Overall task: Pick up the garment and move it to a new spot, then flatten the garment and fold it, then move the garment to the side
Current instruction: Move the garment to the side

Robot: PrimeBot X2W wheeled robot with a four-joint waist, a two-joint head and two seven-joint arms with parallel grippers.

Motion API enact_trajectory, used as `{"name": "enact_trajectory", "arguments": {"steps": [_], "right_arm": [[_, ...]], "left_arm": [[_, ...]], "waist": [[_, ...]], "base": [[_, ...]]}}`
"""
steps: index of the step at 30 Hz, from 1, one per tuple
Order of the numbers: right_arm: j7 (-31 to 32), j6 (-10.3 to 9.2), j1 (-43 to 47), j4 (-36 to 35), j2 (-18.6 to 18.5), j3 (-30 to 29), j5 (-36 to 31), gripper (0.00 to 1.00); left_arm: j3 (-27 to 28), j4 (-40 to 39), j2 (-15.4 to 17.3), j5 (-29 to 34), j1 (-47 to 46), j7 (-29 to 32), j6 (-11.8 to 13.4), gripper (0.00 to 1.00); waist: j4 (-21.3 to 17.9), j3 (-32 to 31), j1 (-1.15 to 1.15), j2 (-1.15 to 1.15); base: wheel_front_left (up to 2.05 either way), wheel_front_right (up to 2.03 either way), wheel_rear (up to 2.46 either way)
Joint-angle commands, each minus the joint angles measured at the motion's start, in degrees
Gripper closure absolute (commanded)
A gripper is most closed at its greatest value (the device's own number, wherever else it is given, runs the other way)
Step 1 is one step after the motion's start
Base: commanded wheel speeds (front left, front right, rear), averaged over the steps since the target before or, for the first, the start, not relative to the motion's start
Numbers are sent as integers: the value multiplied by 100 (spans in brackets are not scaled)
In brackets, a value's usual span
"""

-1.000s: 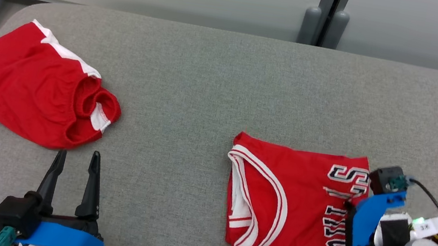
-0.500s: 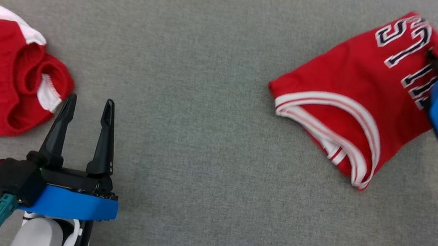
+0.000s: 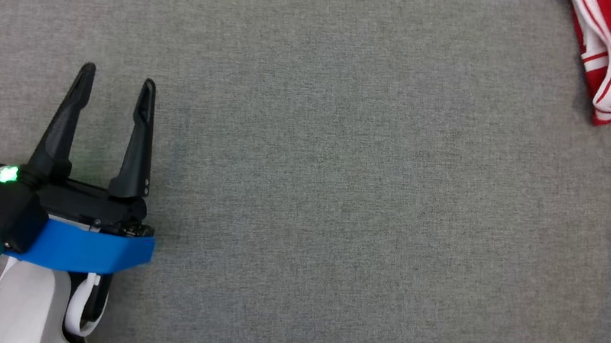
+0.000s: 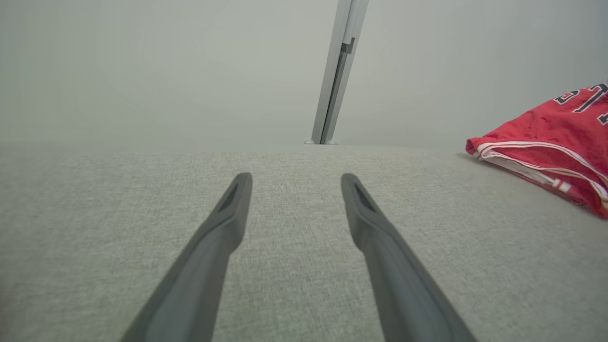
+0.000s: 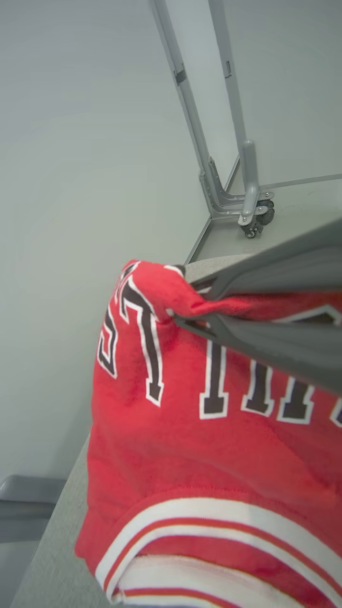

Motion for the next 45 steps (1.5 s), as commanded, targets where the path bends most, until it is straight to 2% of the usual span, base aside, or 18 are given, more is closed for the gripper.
{"name": "enact_trajectory", "arguments": {"steps": [1,8,16,17,19,24,28,32,35,39,45], "right_arm": [[-153,-3,-70,57,66,-119,-137,100],[-621,-4,-141,144,180,-477,-706,100],[-1038,-5,-154,159,25,-574,-1190,100],[-1053,-5,-123,186,24,-601,-1234,56],[-1116,-5,-66,193,29,-673,-1320,0],[-970,-5,137,305,166,-870,-1445,0],[-723,-4,433,353,368,-1290,-1611,0],[-598,-3,886,340,692,-1731,-1668,0],[-719,-3,1359,210,1066,-2088,-1539,0],[-1048,-3,2161,-324,1599,-2399,-1236,0],[-1535,-2,3543,-1488,2334,-2520,-696,0]], "left_arm": [[-26,-24,77,7,-138,-12,-34,0],[-118,-67,257,-5,-263,-12,-36,0],[-197,-10,281,-66,-277,-12,-18,0],[-196,0,278,-74,-247,-12,-15,0],[-185,5,250,-81,-190,-12,4,0],[-204,76,192,-88,-137,-12,14,0],[-212,165,95,-104,-47,-12,10,0],[-172,272,38,-115,116,-11,6,0],[-140,396,-6,-152,300,-12,1,0],[-92,544,-48,-178,588,-12,-2,0],[85,819,-127,-298,968,-12,-5,0]], "waist": [[-56,46,-1,-1],[-176,201,-1,-1],[7,197,-1,-1],[32,173,-1,-1],[65,125,-1,-1],[121,-55,-1,-1],[177,-391,-1,-1],[214,-861,-1,-1],[235,-1282,-1,-1],[248,-1754,-1,-1],[275,-2301,-1,-1]], "base": [[0,0,0],[0,0,0],[0,0,0],[0,0,0],[0,0,0],[0,0,0],[0,0,0],[0,0,0],[0,0,0],[0,0,0],[0,0,0]]}}
